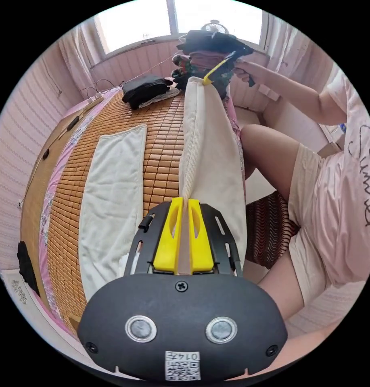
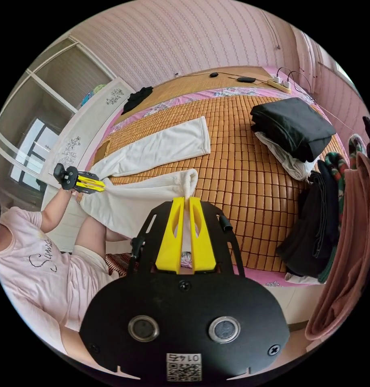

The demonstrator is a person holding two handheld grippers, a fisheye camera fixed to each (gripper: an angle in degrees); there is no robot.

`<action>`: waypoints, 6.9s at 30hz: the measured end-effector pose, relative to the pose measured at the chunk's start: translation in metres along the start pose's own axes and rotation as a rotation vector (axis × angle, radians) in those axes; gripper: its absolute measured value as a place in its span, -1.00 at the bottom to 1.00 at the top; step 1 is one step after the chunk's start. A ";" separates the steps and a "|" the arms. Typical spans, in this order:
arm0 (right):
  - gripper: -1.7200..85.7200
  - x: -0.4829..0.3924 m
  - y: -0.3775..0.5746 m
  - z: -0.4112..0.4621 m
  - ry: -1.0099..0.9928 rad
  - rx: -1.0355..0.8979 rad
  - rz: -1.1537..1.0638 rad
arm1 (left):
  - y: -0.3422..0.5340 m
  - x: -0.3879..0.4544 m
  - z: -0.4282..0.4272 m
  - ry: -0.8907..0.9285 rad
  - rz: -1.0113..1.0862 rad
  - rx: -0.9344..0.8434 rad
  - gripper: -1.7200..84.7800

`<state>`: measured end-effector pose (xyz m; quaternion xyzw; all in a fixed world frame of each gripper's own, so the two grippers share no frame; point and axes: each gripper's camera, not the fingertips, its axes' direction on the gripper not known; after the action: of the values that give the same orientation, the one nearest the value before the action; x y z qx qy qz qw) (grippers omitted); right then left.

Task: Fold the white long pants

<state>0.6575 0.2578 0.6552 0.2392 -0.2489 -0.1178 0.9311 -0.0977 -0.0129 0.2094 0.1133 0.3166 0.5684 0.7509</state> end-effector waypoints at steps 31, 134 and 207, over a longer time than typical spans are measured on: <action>-0.96 -0.042 -0.064 0.049 0.170 -0.138 0.090 | 0.005 -0.084 -0.019 -0.024 -0.608 0.062 -0.85; -0.97 -0.345 -0.065 0.200 0.723 -0.303 -0.157 | 0.170 0.085 -0.081 -0.061 -0.845 -0.016 -0.98; -0.79 -0.025 0.043 0.049 0.155 -0.162 0.324 | 0.486 0.063 -0.322 -0.137 -1.899 0.471 -0.90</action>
<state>0.6154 0.2842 0.7039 0.1288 -0.2013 0.0326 0.9705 -0.6626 0.1433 0.1962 -0.0088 0.3370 -0.3572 0.8710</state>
